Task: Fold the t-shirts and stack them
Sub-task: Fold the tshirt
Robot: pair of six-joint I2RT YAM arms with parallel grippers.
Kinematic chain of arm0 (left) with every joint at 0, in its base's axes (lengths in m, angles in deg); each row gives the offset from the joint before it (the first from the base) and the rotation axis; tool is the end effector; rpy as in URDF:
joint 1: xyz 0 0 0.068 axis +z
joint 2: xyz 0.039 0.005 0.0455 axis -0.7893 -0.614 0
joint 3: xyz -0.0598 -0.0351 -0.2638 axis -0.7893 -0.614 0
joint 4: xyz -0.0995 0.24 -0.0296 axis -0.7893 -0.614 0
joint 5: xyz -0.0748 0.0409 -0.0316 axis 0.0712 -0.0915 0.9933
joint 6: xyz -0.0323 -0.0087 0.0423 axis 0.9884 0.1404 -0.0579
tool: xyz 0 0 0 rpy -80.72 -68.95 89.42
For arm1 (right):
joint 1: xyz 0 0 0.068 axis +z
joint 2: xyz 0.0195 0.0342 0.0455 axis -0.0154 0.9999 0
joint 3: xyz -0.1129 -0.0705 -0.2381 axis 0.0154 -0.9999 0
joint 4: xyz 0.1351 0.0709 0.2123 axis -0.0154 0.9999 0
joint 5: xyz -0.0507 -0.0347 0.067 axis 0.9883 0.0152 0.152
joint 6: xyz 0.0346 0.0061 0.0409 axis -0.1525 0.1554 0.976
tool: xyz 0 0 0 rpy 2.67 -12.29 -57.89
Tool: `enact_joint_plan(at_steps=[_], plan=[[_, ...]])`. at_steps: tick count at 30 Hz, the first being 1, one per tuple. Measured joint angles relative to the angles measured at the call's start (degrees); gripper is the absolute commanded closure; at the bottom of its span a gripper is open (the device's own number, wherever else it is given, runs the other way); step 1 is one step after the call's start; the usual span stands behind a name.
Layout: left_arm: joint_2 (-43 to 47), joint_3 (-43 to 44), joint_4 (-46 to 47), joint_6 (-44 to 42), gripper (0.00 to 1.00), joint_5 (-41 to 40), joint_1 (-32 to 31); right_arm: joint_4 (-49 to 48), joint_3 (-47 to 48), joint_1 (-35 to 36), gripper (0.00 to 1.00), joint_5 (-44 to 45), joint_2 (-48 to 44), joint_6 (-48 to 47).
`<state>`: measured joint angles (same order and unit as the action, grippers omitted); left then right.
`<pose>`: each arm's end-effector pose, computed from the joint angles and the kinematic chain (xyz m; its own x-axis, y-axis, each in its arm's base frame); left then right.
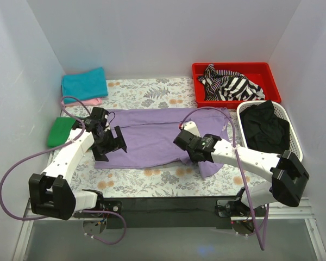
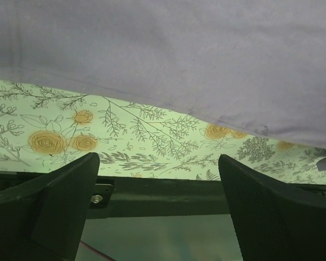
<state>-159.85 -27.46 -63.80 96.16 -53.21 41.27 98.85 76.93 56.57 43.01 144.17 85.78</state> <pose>0.2084 -0.0442 0.2548 -0.5331 -0.8453 0.0350 -0.8257 0.5109 -0.2392 0.1573 0.2096 0.2343 -0.7124 -0.3924 -0.5818 -0.2824 0.9193 -0.2742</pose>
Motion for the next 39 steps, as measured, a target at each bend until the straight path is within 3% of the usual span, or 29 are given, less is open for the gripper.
enact_joint_plan(at_steps=[13,20,24,29,33,39], plan=[[-8.5,-8.9,5.2,5.0,0.08,-2.6,-2.3,-6.1,0.3,-2.1,0.99,-3.2,-0.5,-5.8],[-11.7,-9.2,10.3,6.7,0.08,-5.9,-3.2,-8.0,0.3,-2.8,0.99,-4.9,-0.6,-7.0],[-13.2,-9.8,14.0,7.7,0.45,-6.4,-3.3,-8.1,0.3,-3.1,0.99,-5.4,-0.6,-7.2],[-14.1,-11.1,15.7,8.3,0.59,-6.4,-3.2,-8.5,-0.3,-3.6,0.99,-5.6,-0.9,-7.2],[-12.7,-12.6,16.1,8.7,0.79,-6.1,-3.2,-8.7,-0.9,-3.9,0.99,-5.6,-1.2,-7.2],[-12.2,-12.9,15.9,8.7,0.95,-5.6,-3.6,-8.9,-1.6,-4.2,0.99,-5.6,-1.4,-7.2]])
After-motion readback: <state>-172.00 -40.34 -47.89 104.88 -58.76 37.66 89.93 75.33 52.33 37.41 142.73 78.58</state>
